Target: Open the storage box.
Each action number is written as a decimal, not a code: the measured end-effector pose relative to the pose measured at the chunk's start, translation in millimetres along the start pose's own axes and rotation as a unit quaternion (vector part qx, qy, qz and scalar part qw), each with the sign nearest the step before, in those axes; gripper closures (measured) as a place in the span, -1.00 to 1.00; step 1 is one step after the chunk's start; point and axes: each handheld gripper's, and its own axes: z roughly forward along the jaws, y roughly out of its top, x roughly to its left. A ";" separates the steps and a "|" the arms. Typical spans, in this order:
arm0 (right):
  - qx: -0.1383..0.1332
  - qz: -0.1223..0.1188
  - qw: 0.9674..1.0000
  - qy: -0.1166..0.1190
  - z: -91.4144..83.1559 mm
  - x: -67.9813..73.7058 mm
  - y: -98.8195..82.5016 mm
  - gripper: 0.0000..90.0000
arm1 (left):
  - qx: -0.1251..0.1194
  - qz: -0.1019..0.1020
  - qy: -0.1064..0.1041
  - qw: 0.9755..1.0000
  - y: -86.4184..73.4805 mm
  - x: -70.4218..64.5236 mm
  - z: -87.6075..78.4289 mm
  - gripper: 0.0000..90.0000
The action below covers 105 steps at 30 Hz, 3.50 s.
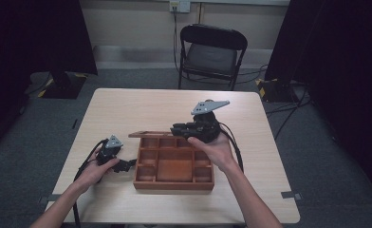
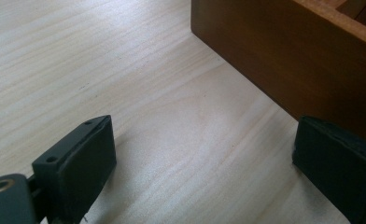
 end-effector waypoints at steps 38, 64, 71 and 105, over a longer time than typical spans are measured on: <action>-0.012 0.006 1.000 -0.013 0.3 -8.9 12.2 0.66 | 0.002 0.003 0.003 1.000 0.2 0.0 -0.3 -0.88; -0.010 0.011 1.000 -0.015 0.7 -12.9 16.8 0.64 | 0.002 0.003 0.003 1.000 0.1 0.1 -0.3 -0.88; -0.009 0.011 1.000 -0.015 0.9 -12.5 16.8 0.64 | 0.002 0.003 0.003 1.000 0.1 0.1 -0.2 -0.88; -0.007 0.012 1.000 -0.013 0.5 -12.6 16.2 0.64 | 0.002 0.003 0.002 1.000 0.2 0.1 -0.3 -0.89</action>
